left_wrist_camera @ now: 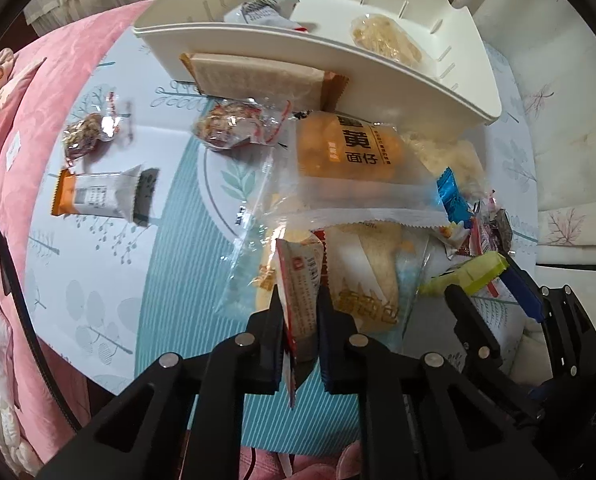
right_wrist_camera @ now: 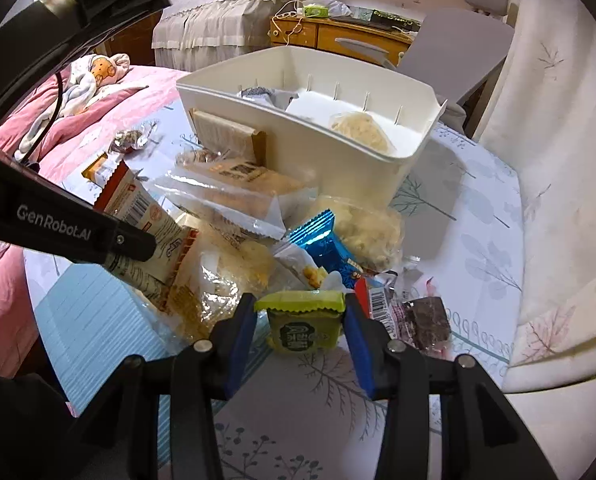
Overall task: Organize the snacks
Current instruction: 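Close left gripper on the red-edged bag while right gripper closes on the green packet, then lift and carry both held packets over the white bin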
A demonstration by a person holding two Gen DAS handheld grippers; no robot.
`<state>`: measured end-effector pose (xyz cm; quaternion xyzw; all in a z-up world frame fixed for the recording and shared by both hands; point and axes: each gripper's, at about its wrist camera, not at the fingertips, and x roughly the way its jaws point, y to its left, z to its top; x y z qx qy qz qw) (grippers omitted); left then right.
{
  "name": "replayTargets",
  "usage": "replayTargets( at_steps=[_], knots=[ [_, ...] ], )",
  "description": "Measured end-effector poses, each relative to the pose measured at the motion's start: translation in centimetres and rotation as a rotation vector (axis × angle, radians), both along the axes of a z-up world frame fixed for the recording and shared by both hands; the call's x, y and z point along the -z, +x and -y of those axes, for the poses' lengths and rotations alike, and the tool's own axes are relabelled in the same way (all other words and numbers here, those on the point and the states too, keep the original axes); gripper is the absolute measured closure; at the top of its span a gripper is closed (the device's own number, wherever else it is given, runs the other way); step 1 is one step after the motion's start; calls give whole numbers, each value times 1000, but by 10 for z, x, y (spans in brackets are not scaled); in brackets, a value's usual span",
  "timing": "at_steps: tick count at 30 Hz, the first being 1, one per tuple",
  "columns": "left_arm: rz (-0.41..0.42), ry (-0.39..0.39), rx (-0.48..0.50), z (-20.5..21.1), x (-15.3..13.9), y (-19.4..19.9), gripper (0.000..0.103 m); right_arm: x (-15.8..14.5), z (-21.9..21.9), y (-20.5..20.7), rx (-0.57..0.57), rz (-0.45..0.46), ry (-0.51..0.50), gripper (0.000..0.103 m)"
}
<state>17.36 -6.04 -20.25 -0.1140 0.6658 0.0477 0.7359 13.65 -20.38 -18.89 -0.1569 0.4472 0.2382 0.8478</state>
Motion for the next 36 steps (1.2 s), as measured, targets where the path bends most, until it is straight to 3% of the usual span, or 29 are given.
replayTargets(
  at_steps=[9,20,28,36],
  knots=[
    [54,-31,-34,-21,-33,-12,92,-24,6,2,79,-9,85,59],
    [170,-46,9,-38,-98,-8,93,-69,3,16,157,75,164,59],
    [272,-57,86,-45,-133,26,93,-95,-2,38,199,158,160,59],
    [329,-97,171,-58,-142,70,93,-110,-10,70,283,184,176,59]
  ],
)
